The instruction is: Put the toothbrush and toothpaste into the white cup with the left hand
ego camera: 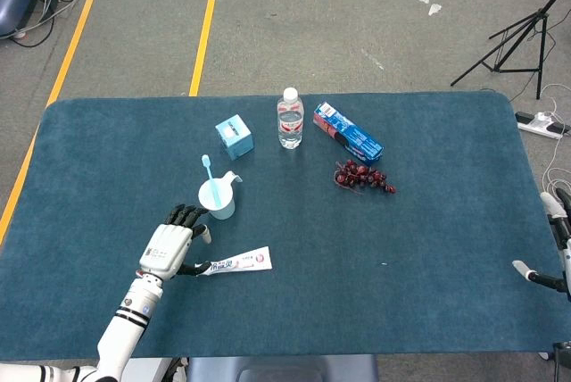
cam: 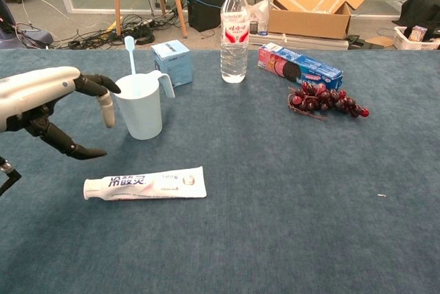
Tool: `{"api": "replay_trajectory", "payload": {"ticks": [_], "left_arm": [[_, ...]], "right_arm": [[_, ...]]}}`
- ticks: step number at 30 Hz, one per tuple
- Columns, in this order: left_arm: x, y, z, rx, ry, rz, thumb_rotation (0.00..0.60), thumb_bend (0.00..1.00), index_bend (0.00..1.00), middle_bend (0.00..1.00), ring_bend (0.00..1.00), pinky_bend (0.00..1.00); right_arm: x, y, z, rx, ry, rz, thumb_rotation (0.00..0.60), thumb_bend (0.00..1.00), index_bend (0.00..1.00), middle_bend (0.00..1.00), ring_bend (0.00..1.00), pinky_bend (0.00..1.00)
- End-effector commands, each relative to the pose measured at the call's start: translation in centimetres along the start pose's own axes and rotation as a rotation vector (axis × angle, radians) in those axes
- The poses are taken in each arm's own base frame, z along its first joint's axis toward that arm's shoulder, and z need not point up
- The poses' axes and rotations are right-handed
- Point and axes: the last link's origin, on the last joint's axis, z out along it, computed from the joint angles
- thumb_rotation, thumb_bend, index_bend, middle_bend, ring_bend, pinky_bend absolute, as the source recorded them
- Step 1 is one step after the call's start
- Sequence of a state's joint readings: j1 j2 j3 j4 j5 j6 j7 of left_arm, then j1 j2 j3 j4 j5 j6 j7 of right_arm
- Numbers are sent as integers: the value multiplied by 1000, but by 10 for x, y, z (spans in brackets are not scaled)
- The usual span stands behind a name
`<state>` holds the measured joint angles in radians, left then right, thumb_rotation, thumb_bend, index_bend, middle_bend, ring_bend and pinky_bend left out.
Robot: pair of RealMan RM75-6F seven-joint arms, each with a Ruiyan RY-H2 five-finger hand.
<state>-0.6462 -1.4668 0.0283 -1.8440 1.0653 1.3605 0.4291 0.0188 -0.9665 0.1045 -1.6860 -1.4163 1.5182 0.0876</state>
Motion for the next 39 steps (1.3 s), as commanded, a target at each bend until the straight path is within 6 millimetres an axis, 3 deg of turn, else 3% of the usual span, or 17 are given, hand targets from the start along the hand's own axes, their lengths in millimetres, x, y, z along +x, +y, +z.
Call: {"api": "replay_trajectory", "payload": {"ticks": [1,5,6,8,11,20,28,39], "left_arm": [[1,2,-3,-14,89,24,600,160,490,488,484,470],[1,4,-3,-39,113,19,600,158,533,879,806,756],[1,5,-3,-45,114,19,600,157,541,950,876,814],[0,6,-3,-61,109,13,600,151,547,1000,966,909],[-5,7,-2,-68,52,-5,600,133,543,1000,1000,998],[-11,8,4,-78,-43,51,600,4,475,1000,1000,1000],[-14,5,10,-24,-157,47,600,0,438,1000,1000,1000],[-23,0,17,31,-189,39,600,0,441,1000,1000,1000]], "right_arm": [[-1,0,0,1,-3,-2,600,0,13,0,0,261],[-2,-1,0,2,-6,-4,600,0,13,0,0,261],[-2,-1,0,2,-6,-4,600,0,13,0,0,261],[-2,-1,1,1,-6,-5,600,0,14,0,0,261],[-2,0,1,-1,-5,-4,600,0,13,0,0,261],[1,1,0,-4,3,0,600,0,13,0,0,261],[0,1,0,-5,1,-1,600,0,14,0,0,261],[2,2,0,-8,8,2,600,0,14,0,0,261]]}}
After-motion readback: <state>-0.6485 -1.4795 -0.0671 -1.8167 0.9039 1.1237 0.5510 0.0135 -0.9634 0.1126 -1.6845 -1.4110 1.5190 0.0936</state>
